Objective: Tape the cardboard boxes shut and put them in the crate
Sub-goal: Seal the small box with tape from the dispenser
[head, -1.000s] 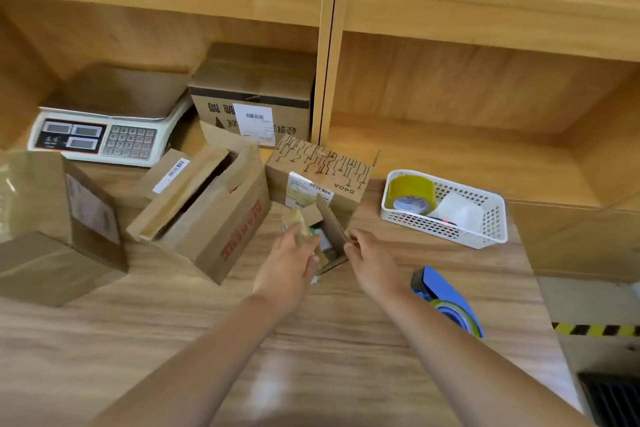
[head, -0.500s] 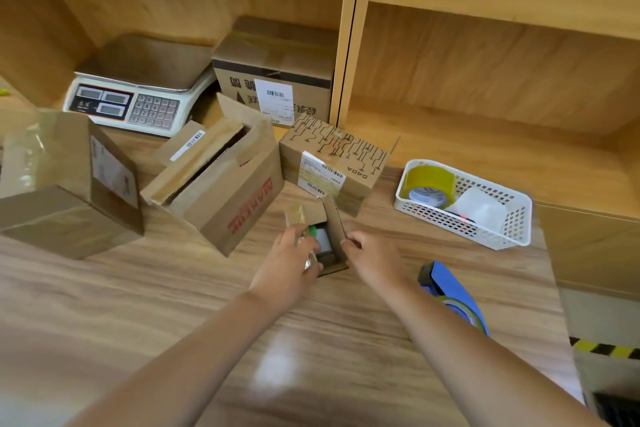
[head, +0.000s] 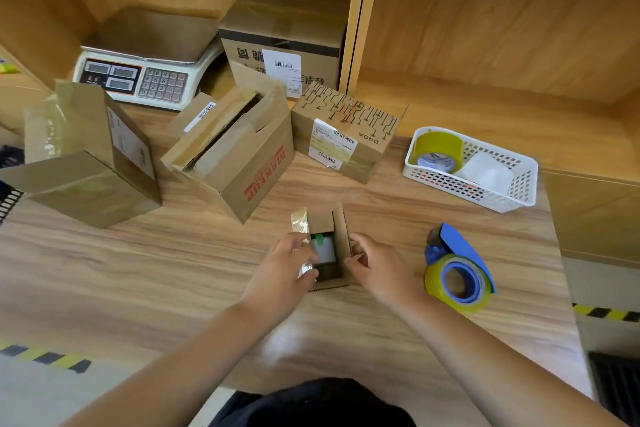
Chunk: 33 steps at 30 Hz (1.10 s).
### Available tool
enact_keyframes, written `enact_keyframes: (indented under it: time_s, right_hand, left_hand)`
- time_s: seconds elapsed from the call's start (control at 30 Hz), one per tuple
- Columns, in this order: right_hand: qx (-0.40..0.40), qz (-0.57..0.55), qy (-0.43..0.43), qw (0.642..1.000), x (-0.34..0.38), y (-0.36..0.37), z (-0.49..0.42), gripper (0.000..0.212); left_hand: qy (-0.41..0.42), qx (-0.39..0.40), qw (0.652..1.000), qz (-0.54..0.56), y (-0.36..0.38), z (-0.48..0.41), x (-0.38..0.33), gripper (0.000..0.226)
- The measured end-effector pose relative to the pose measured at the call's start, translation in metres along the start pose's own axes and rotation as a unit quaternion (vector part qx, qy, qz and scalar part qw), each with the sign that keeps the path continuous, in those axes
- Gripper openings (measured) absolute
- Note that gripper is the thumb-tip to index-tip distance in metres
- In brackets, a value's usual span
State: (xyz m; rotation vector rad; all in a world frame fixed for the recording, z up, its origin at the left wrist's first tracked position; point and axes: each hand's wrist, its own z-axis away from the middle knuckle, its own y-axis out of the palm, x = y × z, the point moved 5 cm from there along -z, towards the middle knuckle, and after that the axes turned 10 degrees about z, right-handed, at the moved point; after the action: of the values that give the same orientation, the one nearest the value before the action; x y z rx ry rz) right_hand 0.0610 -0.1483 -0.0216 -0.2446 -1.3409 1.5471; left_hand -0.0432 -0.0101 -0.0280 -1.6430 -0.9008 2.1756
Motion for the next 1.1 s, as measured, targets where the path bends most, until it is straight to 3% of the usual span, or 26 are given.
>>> enact_keyframes:
  time_s: [0.13, 0.27, 0.4, 0.53, 0.7, 1.1]
  right_hand:
    - [-0.007, -0.002, -0.006, 1.000, 0.012, 0.000, 0.007, 0.047]
    - [-0.011, 0.028, 0.000, 1.000, 0.021, -0.002, 0.005, 0.046]
    - [-0.040, 0.074, -0.030, 0.996, 0.032, 0.001, 0.007, 0.054]
    - [-0.012, 0.109, -0.105, 0.988, 0.039, 0.010, 0.018, 0.075]
    - [0.053, 0.155, -0.102, 0.981, 0.034, 0.023, 0.028, 0.080]
    - [-0.099, -0.034, 0.019, 0.994, 0.032, 0.030, 0.021, 0.038]
  left_hand:
    - [0.045, 0.025, 0.998, -0.037, -0.005, 0.016, 0.007, 0.046]
    - [0.219, 0.051, 0.951, -0.212, -0.018, 0.014, 0.004, 0.047]
    - [0.262, 0.078, 0.925, -0.266, -0.020, 0.010, 0.015, 0.054]
    - [0.312, 0.038, 0.912, -0.262, -0.023, 0.011, 0.018, 0.043]
    - [0.322, -0.003, 0.925, -0.200, -0.027, 0.014, 0.020, 0.029]
    - [0.301, -0.051, 0.945, -0.115, -0.026, 0.043, 0.042, 0.023]
